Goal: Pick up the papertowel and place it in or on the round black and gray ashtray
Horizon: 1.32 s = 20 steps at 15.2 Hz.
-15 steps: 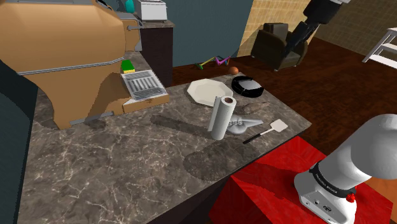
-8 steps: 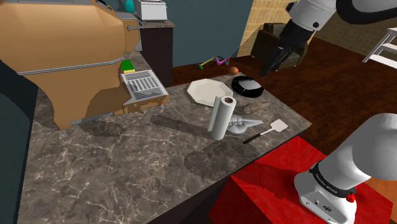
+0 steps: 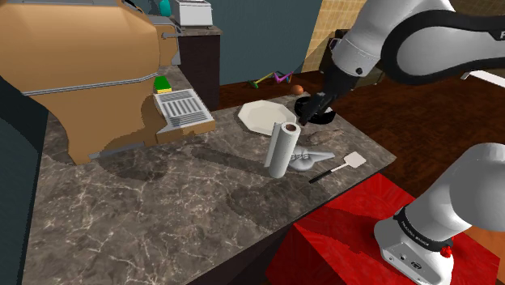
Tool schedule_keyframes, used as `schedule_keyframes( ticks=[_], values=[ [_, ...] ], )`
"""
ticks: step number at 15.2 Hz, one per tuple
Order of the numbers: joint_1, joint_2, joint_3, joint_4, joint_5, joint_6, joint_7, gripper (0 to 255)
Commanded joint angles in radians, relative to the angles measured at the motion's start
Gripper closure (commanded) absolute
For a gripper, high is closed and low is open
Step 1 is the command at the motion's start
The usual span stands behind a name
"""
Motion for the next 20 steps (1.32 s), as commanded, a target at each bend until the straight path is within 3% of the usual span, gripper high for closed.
schedule_keyframes(
  ticks=[1, 10, 18, 19, 20],
  values=[
    [0.014, 0.041, 0.04, -0.016, 0.021, 0.067, 0.036, 0],
    [0.014, 0.153, 0.087, -0.061, 0.035, 0.228, 0.056, 0],
    [0.014, 0.153, 0.087, -0.061, 0.035, 0.228, 0.056, 0],
    [0.014, 0.153, 0.087, -0.061, 0.035, 0.228, 0.056, 255],
    [0.014, 0.153, 0.087, -0.061, 0.035, 0.228, 0.056, 255]
  ],
)
